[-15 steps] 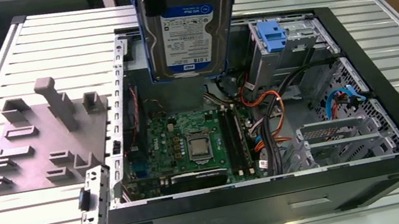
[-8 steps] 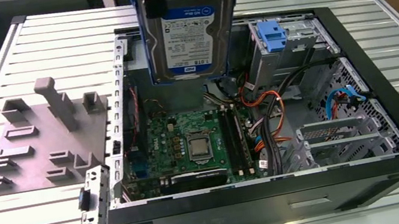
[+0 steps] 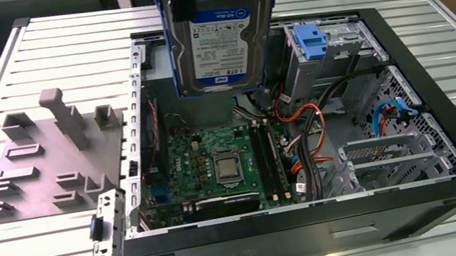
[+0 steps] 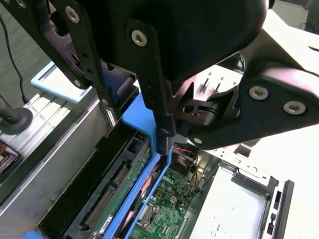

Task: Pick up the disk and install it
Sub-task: 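Pick up the disk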

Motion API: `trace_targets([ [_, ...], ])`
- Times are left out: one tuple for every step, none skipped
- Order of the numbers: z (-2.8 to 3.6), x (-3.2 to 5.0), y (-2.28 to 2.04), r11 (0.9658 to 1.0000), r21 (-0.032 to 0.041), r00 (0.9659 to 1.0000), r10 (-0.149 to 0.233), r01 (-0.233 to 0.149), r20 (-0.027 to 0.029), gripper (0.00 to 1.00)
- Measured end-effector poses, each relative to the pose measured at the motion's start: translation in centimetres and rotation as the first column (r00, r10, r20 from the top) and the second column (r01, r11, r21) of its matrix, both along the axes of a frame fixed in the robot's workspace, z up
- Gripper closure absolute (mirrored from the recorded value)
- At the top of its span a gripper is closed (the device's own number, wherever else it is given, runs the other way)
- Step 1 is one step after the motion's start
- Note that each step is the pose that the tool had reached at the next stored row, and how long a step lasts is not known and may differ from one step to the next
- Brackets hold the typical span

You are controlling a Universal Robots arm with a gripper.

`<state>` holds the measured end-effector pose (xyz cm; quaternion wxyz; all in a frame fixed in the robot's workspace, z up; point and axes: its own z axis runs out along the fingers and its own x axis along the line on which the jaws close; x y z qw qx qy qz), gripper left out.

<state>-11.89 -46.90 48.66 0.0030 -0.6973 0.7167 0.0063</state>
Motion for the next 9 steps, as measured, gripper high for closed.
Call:
trace_targets([
  [0.00,0.12,0.00,1.0000,0.0001,1.0000,0.000,0.000,0.0000,0.64],
  [0.00,0.23,0.00,1.0000,0.0000,1.0000,0.000,0.000,0.0000,0.64],
  [0.00,0.31,-0.01,1.0000,0.0000,1.0000,0.000,0.000,0.0000,0.64],
  [0.00,0.39,-0.01,1.0000,0.0001,1.0000,0.000,0.000,0.0001,0.64],
  [0.00,0.46,0.00,1.0000,0.0000,1.0000,0.000,0.000,0.0000,0.64],
  [0.00,0.51,0.00,1.0000,0.0000,1.0000,0.000,0.000,0.0000,0.64],
  [-0.01,0.55,0.00,1.0000,0.0001,1.0000,0.000,0.000,0.0001,0.64],
  [-0.01,0.57,0.00,1.0000,0.0001,1.0000,0.000,0.000,0.0001,0.64],
  [0.00,0.59,0.00,1.0000,0.0000,1.0000,0.000,0.000,0.0000,0.64],
])
